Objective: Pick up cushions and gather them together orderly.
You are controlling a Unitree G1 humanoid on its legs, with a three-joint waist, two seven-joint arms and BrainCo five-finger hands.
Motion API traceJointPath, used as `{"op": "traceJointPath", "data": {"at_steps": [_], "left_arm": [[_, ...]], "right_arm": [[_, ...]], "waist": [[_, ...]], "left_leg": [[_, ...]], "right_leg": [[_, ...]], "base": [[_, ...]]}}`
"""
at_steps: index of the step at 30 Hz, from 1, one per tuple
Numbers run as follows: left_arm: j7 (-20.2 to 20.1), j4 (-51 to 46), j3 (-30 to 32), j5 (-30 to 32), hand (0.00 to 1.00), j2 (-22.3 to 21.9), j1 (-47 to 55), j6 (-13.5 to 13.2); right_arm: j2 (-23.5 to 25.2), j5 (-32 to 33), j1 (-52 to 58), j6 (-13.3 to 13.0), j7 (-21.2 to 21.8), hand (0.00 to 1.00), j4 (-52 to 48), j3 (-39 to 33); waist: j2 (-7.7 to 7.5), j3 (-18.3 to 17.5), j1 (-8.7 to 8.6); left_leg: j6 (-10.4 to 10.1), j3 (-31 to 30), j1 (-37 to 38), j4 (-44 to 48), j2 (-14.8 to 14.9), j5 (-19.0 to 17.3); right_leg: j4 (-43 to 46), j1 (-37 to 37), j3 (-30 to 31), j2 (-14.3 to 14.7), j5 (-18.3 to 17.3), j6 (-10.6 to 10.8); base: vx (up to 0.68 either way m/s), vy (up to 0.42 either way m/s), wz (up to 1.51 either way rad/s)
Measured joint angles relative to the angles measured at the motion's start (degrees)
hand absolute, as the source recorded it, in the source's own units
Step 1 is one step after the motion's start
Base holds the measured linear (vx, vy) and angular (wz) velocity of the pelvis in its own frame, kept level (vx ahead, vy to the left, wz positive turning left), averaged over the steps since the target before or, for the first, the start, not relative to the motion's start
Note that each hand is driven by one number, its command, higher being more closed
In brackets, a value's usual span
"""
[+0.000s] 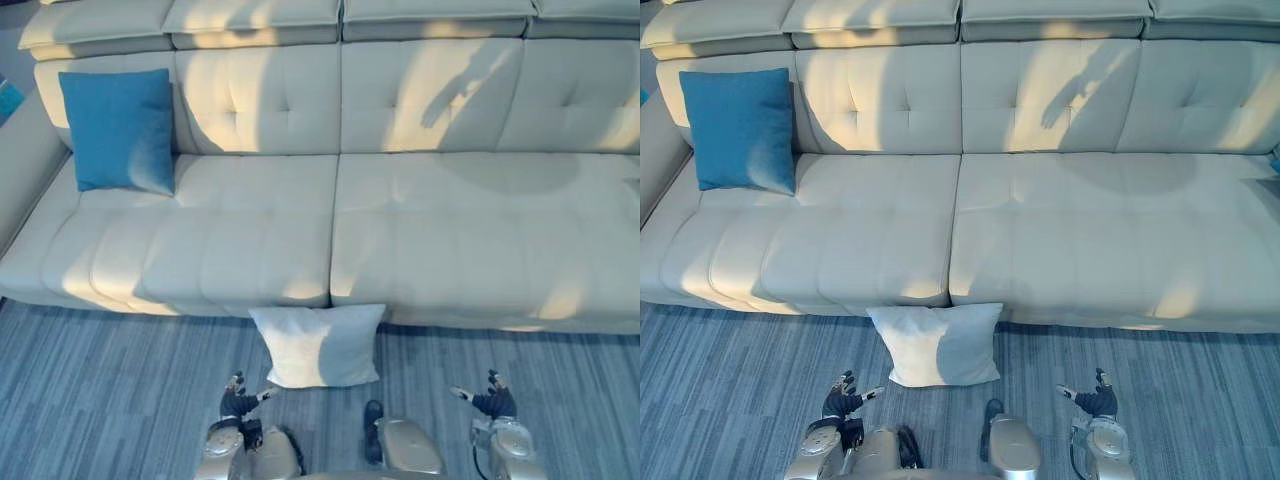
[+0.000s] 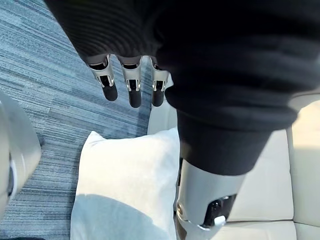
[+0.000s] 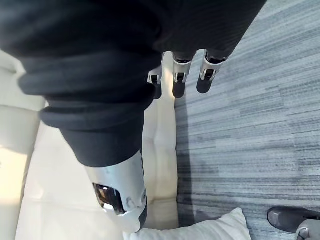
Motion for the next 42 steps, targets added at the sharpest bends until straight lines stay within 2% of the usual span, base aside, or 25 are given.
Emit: {"op": "traceJointPath", "data": {"at_steps": [1, 2, 4, 8, 11, 14, 16, 17, 19, 22, 27, 31, 32, 33, 37, 42], "left_arm": [[0.05, -0.16, -0.07, 0.0, 0.0, 0.23, -1.0, -0.07], [0.08, -0.25, -0.11, -0.01, 0.0, 0.44, -1.95, -0.09], [0.27, -1.14, -0.15, -0.15, 0.0, 1.26, -3.58, -0.18], [1.76, -3.95, -0.23, -1.77, 0.0, 3.81, -7.34, -0.37], [3.21, -4.68, -0.19, -3.13, 0.0, 6.84, -13.57, -1.41], [4.13, -5.19, 0.1, -5.25, 0.0, 9.03, -20.64, -1.8], [4.97, -5.22, 3.83, -6.57, 0.0, 9.93, -27.28, -2.51], [5.26, -5.22, 4.63, -6.96, 0.0, 10.16, -29.0, -2.63], [6.18, -5.3, 6.85, -9.22, 0.0, 10.89, -34.82, -2.82], [6.72, -5.68, 8.81, -10.58, 0.0, 11.44, -39.23, -2.79], [7.99, -9.11, 7.58, -10.83, 0.0, 11.55, -43.08, -2.95], [9.33, -10.39, 3.93, -10.79, 0.0, 11.25, -46.85, -2.97], [10.41, -10.41, 2.74, -10.77, 1.0, 10.52, -48.82, -2.94], [10.94, -10.41, 1.95, -10.74, 1.0, 10.11, -49.6, -2.93], [14.92, -10.4, 1.41, -10.55, 1.0, 8.96, -52.36, -2.72], [17.28, -11.19, 0.75, -9.47, 1.0, 9.44, -52.66, -2.12]], "right_arm": [[1.0, -0.14, 0.12, 0.08, -0.21, 0.0, -0.17, 0.66], [1.49, -0.29, -0.18, 0.14, -0.27, 0.0, -0.23, 1.45], [1.87, -0.47, -2.09, 0.4, -0.49, 0.0, -0.25, 3.64], [2.22, -0.2, -5.74, 0.43, -1.85, 0.0, -3.54, 4.46], [1.51, 1.91, -9.92, -0.79, -3.88, 0.0, -5.97, 4.7], [-0.43, 2.61, -15.19, -1.05, -5.54, 0.0, -6.39, 4.61], [-1.92, 4.57, -22.45, -1.16, -6.57, 0.0, -6.38, 4.4], [-2.16, 4.89, -24.4, -1.19, -6.8, 0.0, -6.38, 4.1], [-3.32, 7.1, -31.69, -1.2, -8.08, 0.0, -6.31, 1.87], [-4.94, 9.54, -40.25, -1.21, -10.22, 0.0, -5.98, -0.23], [-6.93, 11.4, -49.36, -1.78, -11.9, 0.0, -5.62, 0.64], [-6.29, 12.13, -56.1, -2.44, -12.59, 0.0, -5.66, 7.08], [-4.56, 12.56, -58.45, -2.64, -12.66, 0.0, -5.77, 9.41], [-3.84, 12.6, -59.3, -2.97, -12.74, 1.0, -5.78, 10.04], [0.52, 12.53, -63.94, -3.56, -14.06, 1.0, -5.95, 14.06], [0.83, 12.26, -63.68, -3.56, -14.16, 1.0, -6.13, 15.8]], "waist": [[-0.92, 0.2, 0.03], [-1.44, 0.47, 0.03], [-1.59, 1.29, 0.28], [-1.82, 5.08, 0.55], [-2.3, 8.79, 0.96], [-2.76, 11.16, 1.48], [-2.71, 13.76, 1.51], [-2.74, 14.43, 1.53], [-2.72, 15.88, 1.6], [-2.67, 15.94, 1.7], [-2.66, 15.94, 1.84], [-2.61, 15.95, 1.86], [-2.58, 15.97, 1.84], [-2.58, 15.97, 1.84], [-2.5, 16.01, 1.91], [-2.49, 16.01, 1.58]], "left_leg": [[0.94, 0.72, -0.71, -0.04, -1.63, -0.87], [1.46, 1.4, -1.97, 0.81, -2.35, -1.68], [2.47, 2.39, -6.97, 5.93, -2.21, -4.68], [3.83, 3.63, -13.8, 15.9, -0.16, -9.27], [4.75, 3.56, -20.86, 23.88, 1.84, -12.31], [5.78, 2.92, -31.05, 32.08, 3.21, -15.29], [6.42, 1.48, -41.13, 39.58, 5.25, -17.09], [6.67, 1.29, -43.8, 41.26, 5.8, -17.48], [7.41, 0.21, -54.15, 47.55, 7.02, -18.35], [8.25, -0.63, -64.86, 54.62, 9.06, -18.84], [8.89, -2.04, -73.96, 59.77, 10.75, -19.22], [8.39, -2.39, -78.26, 61.12, 11.38, -18.94], [8.8, -2.97, -79.17, 61.96, 11.74, -18.68], [9.0, -3.14, -79.38, 62.3, 11.73, -18.57], [9.3, -3.52, -79.93, 63.33, 11.64, -18.32], [9.15, -4.4, -80.47, 63.71, 11.33, -17.81]], "right_leg": [[1.43, -2.0, 0.77, -1.75, -0.77, 1.11], [2.27, -3.63, 1.69, -2.32, -0.96, 1.42], [3.69, -7.65, 3.7, -2.65, -0.9, 1.94], [8.36, -13.48, 5.38, -2.51, -1.44, 2.97], [14.5, -20.58, 6.3, -2.29, -2.03, 3.24], [22.15, -30.82, 7.15, -2.38, -4.77, 3.37], [28.33, -40.43, 7.51, -1.83, -5.6, 3.28], [29.76, -42.87, 7.65, -1.61, -6.05, 3.43], [35.82, -53.37, 8.47, -1.19, -6.84, 3.45], [42.2, -64.25, 9.49, -0.08, -6.87, 3.49], [47.03, -73.19, 9.72, 0.69, -6.68, 3.71], [48.24, -77.62, 9.58, 0.92, -5.57, 3.81], [48.96, -78.2, 9.42, 1.0, -5.23, 3.25], [49.45, -78.37, 9.4, 0.99, -5.21, 3.16], [51.01, -79.1, 9.0, 0.78, -5.37, 3.11], [51.69, -79.06, 8.46, 0.54, -5.52, 2.88]], "base": [[0.06, 0.227, -0.15], [0.03, 0.169, -0.18], [0.04, 0.171, -0.32], [0.01, 0.117, -0.24], [-0.08, 0.071, -0.15], [-0.13, 0.021, -0.02], [-0.16, -0.011, -0.03], [-0.17, -0.025, -0.03], [-0.16, -0.05, 0.0], [-0.16, -0.063, -0.1], [-0.16, -0.054, -0.03], [-0.11, -0.025, -0.03], [-0.06, -0.01, -0.01], [-0.04, -0.02, 0.05], [-0.02, -0.013, 0.04], [-0.04, -0.003, 0.06]]}}
